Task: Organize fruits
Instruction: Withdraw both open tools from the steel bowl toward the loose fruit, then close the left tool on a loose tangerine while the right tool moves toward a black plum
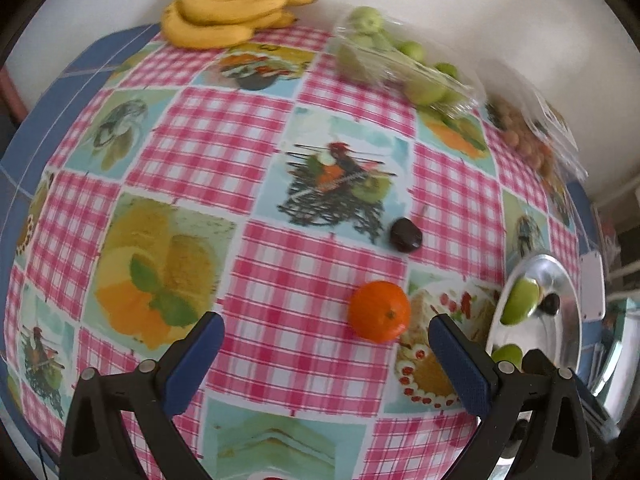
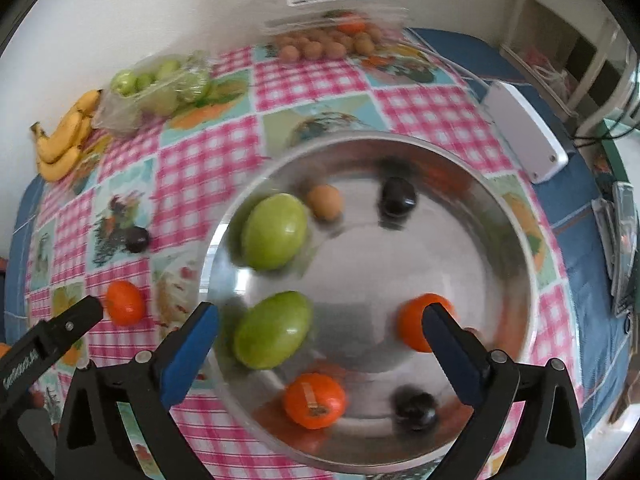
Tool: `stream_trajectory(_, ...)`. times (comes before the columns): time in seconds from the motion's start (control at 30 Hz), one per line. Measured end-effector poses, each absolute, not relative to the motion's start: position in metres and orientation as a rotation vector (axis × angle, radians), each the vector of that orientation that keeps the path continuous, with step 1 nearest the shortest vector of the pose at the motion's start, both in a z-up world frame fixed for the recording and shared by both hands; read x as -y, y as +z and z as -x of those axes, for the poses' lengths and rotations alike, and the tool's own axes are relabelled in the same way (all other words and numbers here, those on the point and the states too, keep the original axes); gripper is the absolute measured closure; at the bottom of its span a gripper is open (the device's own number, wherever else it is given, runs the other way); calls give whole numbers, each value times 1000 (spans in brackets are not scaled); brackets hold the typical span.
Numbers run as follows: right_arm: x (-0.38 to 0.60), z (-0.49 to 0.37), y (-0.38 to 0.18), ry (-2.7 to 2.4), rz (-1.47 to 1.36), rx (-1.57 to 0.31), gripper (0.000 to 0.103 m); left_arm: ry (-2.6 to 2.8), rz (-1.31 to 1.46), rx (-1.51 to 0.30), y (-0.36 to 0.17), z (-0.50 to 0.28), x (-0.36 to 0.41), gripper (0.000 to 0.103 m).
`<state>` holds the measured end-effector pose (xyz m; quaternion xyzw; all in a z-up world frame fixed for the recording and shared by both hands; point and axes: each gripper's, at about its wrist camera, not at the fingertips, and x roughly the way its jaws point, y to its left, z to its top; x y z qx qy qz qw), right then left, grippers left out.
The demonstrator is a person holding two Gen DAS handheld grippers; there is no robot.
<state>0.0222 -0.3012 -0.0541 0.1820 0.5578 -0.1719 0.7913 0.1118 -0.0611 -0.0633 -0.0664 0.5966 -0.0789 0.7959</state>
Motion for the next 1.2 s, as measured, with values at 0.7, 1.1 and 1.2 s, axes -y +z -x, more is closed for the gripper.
stream_trajectory(0.7,210,-70,-44,-151,-281,-1148,2,-54,229,-1301,-72,-128,5,0)
stream_trajectory(1.1,237,-62,-47,-259,-298,-1159,2,-145,206,-1329,-78,-127,29,0)
stream_trajectory(1.2,246,-60,-48,-274,-315,-1159,2,-179,213,-1331,-79,-127,36,1)
